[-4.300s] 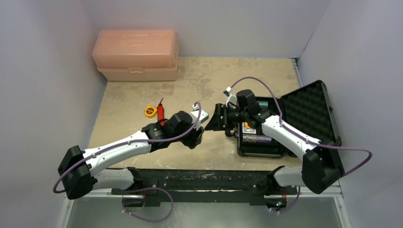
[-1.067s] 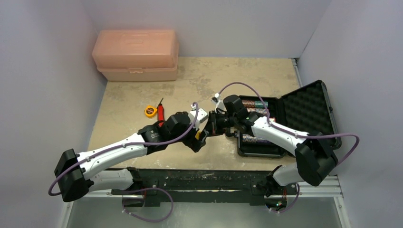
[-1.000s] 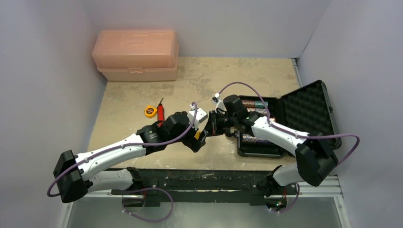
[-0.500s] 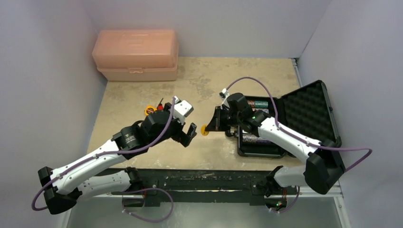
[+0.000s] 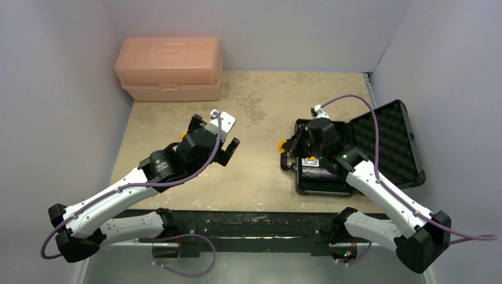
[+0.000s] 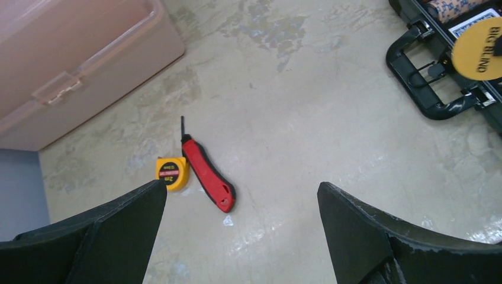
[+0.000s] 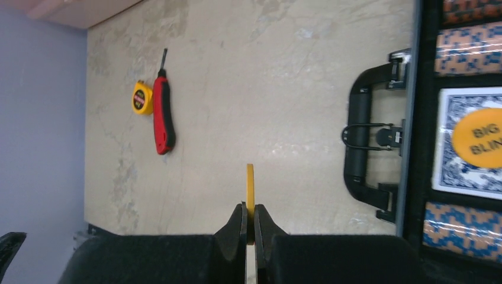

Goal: Pack up texas hold em set

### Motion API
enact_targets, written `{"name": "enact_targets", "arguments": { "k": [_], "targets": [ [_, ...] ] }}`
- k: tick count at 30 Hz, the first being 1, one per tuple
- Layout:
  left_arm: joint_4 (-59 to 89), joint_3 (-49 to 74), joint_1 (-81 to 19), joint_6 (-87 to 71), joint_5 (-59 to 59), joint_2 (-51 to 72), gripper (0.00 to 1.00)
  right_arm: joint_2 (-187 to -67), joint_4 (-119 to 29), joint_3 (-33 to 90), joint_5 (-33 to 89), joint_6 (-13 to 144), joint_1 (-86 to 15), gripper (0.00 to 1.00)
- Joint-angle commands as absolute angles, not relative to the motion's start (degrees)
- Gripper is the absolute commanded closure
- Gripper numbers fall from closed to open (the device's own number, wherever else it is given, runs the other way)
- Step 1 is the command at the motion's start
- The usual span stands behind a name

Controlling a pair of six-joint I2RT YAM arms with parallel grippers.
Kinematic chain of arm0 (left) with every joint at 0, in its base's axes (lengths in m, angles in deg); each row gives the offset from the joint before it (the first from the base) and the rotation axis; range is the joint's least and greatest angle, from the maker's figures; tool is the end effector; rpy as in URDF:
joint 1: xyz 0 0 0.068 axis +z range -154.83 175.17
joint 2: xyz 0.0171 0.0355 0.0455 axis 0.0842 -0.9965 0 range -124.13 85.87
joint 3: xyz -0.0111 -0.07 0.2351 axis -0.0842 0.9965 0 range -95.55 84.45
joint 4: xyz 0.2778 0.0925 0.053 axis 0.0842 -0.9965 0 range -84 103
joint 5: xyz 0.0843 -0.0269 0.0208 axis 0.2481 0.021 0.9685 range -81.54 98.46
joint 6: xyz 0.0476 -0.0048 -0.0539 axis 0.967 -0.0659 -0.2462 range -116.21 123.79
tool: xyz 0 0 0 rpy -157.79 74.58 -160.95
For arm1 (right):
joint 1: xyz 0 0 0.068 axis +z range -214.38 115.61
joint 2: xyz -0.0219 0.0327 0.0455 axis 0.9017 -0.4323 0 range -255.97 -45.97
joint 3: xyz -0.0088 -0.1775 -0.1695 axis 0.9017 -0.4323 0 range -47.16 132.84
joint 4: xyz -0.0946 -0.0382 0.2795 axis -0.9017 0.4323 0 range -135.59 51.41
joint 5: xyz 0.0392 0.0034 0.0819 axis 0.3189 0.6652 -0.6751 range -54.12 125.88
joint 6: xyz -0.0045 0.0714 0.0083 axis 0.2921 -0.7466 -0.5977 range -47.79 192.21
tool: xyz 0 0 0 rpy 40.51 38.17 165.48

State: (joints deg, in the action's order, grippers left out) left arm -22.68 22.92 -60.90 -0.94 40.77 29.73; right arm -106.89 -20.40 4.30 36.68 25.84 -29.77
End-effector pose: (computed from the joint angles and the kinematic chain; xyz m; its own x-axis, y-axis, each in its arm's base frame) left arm 0.1785 -0.2083 0.3329 -0.3170 0.3466 -0.8828 0.4190 0.8862 0.1975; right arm 0.2511 0.1723 0.2563 -0.7271 0.3774 -0.5734 -0.0468 0.8061 0.5899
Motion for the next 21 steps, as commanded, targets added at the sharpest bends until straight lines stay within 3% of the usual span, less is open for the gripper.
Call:
{"name": "enact_targets", "arguments": {
  "k": [1,21],
  "targets": [
    [-21.8,18.5,-61.2,5.0,45.9,29.2,0.00,-101.9,-16.0,2.2,46.7,23.1,-32.1,1.00],
    [-19.9,24.7,-61.2,7.1,45.4,30.4,0.01,-81.0,-6.5,-6.7,73.5,11.7,-37.7,1.00]
  ]
}}
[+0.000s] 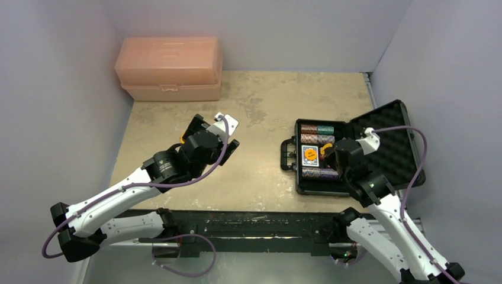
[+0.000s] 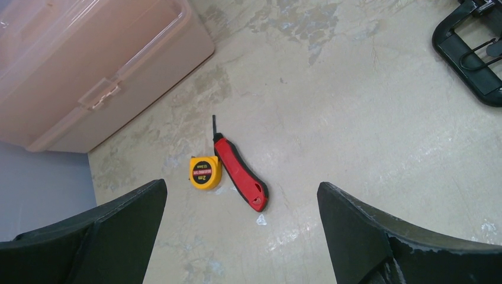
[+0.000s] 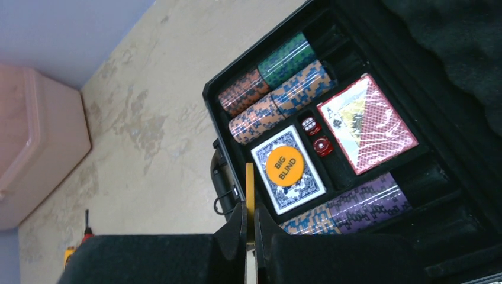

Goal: Pack up texas hold em set

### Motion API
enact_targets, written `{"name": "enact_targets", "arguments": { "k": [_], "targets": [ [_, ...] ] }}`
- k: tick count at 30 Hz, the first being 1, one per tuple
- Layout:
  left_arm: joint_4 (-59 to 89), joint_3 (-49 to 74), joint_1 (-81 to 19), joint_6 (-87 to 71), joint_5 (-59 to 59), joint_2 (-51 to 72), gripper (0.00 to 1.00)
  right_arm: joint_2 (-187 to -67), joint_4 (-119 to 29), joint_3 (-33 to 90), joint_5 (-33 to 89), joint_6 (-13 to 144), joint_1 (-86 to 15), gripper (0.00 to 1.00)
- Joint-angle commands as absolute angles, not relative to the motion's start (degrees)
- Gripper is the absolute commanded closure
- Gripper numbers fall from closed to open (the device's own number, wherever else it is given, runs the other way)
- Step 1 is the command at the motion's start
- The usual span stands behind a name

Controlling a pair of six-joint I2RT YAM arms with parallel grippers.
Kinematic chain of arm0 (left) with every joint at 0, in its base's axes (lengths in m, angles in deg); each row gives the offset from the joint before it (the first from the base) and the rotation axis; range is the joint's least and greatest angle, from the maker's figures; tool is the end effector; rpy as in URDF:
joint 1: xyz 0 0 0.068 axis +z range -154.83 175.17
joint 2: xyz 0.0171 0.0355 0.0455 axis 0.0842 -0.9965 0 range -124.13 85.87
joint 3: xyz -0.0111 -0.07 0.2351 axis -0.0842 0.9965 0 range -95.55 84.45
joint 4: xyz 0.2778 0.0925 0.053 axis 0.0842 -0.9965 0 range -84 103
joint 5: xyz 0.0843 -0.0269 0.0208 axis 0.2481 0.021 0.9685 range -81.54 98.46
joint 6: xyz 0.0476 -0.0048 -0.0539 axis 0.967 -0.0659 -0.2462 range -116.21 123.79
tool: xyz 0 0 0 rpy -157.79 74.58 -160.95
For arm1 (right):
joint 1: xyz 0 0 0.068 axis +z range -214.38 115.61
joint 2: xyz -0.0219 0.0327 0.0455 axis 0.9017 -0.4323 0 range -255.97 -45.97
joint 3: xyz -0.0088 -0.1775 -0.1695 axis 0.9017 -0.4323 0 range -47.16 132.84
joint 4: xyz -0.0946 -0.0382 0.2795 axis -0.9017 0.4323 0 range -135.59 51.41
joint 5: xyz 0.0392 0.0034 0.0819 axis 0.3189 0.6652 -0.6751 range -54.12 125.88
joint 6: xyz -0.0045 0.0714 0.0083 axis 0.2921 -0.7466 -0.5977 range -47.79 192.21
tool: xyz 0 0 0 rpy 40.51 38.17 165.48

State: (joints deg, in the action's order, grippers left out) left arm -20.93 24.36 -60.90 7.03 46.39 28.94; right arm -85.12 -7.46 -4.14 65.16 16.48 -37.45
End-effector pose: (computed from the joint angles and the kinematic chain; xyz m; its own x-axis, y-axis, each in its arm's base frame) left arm 0.1838 -0.2076 0.3247 -0.2647 0.4735 -0.8401 0.3753 0.8531 0.3626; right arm 0.2091 0.0736 0.2705 -0.3114 0.6502 -0.6930 0.3952 0.7518 0.5279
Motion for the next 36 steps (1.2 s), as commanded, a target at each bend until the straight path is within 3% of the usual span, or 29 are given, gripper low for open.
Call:
{"name": "enact_targets", "arguments": {
  "k": [1,11,21,27,36],
  "targets": [
    [-19.9,24.8,-61.2,7.1,45.0,30.5,0.01,-79.6,-7.1,-7.6,74.2,11.0,-37.7,1.00],
    [-20.6,24.4,-61.2,7.3,44.3,29.7,0.03,-72.4,-15.2,-13.5,78.1,9.2,-37.7,1.00],
    [-20.8,24.5,-61.2,7.7,44.2,28.7,0.04,-78.3,-17.8,-13.8,79.9,7.0,-38.4,1.00],
    [-20.8,24.4,-61.2,7.8,43.8,28.2,0.04,-84.5,-20.9,-12.8,70.3,11.0,-45.9,1.00],
    [-20.8,24.4,-61.2,8.0,43.5,28.3,0.04,-82.2,-26.9,-16.5,55.7,12.6,-59.9,1.00]
  ]
}}
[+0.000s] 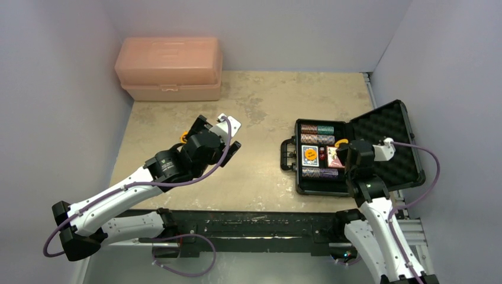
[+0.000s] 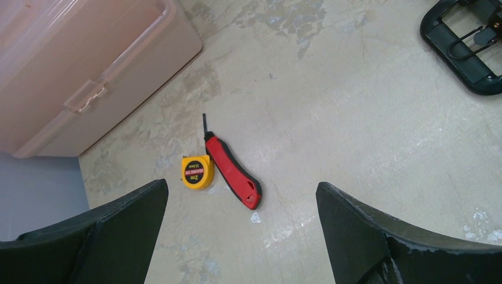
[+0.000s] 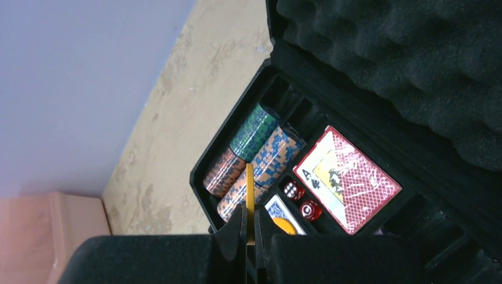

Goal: Pack up texas hold em set

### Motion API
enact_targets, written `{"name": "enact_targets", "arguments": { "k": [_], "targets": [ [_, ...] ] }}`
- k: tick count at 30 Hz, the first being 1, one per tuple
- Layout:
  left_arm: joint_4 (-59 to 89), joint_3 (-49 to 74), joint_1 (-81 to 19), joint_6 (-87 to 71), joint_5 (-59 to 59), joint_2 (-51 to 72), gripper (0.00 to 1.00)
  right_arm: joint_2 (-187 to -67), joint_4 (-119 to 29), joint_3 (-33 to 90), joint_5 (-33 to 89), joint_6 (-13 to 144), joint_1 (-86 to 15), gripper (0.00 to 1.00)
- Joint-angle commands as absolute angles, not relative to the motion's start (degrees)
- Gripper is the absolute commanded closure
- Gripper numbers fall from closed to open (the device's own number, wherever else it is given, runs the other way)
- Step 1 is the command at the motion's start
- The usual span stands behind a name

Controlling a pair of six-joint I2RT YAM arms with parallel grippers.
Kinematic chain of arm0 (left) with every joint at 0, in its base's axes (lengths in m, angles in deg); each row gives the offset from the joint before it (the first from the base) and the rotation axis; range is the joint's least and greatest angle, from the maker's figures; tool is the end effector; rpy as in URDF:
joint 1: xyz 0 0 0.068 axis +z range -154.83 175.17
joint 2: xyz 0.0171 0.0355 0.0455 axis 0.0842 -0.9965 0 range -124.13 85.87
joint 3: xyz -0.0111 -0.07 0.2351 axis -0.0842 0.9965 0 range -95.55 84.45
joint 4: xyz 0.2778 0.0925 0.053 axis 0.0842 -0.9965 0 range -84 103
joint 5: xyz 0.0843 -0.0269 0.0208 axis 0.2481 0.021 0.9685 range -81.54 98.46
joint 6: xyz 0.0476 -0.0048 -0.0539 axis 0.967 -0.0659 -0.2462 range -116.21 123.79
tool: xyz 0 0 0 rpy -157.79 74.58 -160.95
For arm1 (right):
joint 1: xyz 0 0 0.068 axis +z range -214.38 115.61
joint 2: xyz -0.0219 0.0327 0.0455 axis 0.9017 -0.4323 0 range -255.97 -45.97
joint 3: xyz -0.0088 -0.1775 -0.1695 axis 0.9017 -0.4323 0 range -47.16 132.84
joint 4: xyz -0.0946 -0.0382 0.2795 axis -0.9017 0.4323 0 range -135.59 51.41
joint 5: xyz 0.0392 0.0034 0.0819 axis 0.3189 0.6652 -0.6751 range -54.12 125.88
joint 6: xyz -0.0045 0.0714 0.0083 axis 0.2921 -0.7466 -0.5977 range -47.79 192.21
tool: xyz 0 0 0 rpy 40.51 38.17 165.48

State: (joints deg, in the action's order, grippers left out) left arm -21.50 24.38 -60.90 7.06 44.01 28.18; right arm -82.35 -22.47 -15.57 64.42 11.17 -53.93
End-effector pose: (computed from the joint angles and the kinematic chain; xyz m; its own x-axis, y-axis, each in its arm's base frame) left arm 0.1841 -0.2116 0.3193 -0.2733 0.4897 -0.8279 0.4166 0.8361 0.3570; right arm 0.2304 0.0136 0.2304 0.0008 0.7817 -0.6236 0.5266 0.5298 0.6648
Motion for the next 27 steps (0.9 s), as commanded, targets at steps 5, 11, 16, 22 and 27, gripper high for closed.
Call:
{"name": "enact_targets", "arguments": {
  "k": [5,11,16,22,27],
  "targets": [
    [-20.8,24.6,-61.2,8.0,43.2,28.9,0.04,-83.2,-30.0,-17.6,45.8,13.8,-70.9,1.00],
    [-20.4,25.0,-61.2,8.2,43.0,29.4,0.04,-83.5,-30.8,-17.3,47.0,14.3,-71.6,1.00],
    [-20.4,24.9,-61.2,8.2,42.7,29.3,0.05,-84.9,-32.9,-18.9,46.0,12.9,-71.7,1.00],
    [-20.5,24.9,-61.2,8.2,42.6,29.3,0.04,-90.1,-33.3,-20.3,43.2,11.5,-71.6,1.00],
    [-20.6,24.9,-61.2,8.2,42.5,29.4,0.04,-92.7,-33.8,-21.4,42.4,11.6,-71.7,1.00]
  ]
}}
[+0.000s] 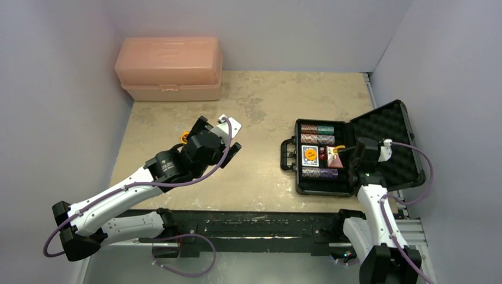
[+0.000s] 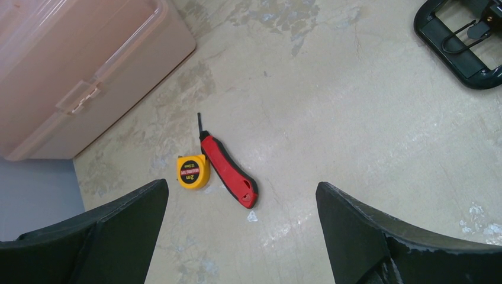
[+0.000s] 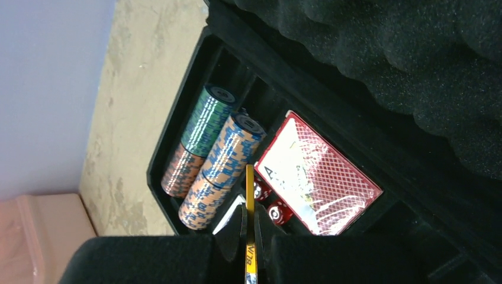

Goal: Pack up texas hold em set

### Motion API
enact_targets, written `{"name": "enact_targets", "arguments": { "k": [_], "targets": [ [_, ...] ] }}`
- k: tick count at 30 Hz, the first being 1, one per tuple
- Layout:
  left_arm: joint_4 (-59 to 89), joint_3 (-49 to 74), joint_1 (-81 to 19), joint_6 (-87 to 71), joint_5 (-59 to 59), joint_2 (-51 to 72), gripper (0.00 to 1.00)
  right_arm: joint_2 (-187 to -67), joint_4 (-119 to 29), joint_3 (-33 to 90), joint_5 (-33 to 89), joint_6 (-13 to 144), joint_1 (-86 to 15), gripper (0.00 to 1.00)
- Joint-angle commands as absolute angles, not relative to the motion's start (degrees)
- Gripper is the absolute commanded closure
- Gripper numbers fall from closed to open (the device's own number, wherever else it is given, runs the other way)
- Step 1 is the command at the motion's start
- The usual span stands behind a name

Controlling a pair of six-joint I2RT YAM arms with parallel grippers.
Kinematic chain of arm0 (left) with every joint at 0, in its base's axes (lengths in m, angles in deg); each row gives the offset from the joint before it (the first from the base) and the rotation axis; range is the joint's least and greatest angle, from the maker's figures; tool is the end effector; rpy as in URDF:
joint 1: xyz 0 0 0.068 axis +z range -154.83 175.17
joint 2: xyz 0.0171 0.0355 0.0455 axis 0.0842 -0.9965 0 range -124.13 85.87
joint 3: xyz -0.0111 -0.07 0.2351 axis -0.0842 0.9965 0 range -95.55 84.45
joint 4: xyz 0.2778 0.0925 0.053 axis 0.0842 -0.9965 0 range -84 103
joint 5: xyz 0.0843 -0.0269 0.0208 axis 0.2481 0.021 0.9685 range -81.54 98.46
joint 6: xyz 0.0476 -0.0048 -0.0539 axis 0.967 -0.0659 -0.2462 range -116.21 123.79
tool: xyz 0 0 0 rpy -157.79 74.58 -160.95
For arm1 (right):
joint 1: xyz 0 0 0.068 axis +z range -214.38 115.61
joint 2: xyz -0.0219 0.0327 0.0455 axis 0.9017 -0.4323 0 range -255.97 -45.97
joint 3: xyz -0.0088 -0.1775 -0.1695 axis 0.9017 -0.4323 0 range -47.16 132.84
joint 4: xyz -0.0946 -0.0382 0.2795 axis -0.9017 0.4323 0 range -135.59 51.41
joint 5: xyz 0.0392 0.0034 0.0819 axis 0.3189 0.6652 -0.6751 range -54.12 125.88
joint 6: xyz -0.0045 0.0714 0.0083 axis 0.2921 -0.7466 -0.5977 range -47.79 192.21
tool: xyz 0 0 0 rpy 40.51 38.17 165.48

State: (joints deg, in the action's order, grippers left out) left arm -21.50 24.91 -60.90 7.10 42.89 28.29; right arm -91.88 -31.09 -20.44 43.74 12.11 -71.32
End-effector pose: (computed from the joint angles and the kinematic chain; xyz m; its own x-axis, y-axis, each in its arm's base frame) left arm 0.1834 -0.2123 0.3159 -0.2755 0.4950 -0.8241 0.4350 0.8286 0.3523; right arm 0.2510 -0.0387 0.1727 -0.0730 0.8739 -0.4806 0.5933 0.4254 0.6834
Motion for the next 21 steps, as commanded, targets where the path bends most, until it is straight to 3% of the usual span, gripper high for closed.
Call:
{"name": "enact_targets", "arguments": {
  "k": [1,21],
  "targets": [
    [-20.5,24.8,-61.2,8.2,42.6,29.3,0.04,-93.1,-34.1,-21.7,42.2,11.5,-71.7,1.00],
    [-20.9,24.8,-61.2,8.2,42.6,29.6,0.05,-100.7,-37.9,-25.0,47.4,12.6,-71.7,1.00]
  ]
}}
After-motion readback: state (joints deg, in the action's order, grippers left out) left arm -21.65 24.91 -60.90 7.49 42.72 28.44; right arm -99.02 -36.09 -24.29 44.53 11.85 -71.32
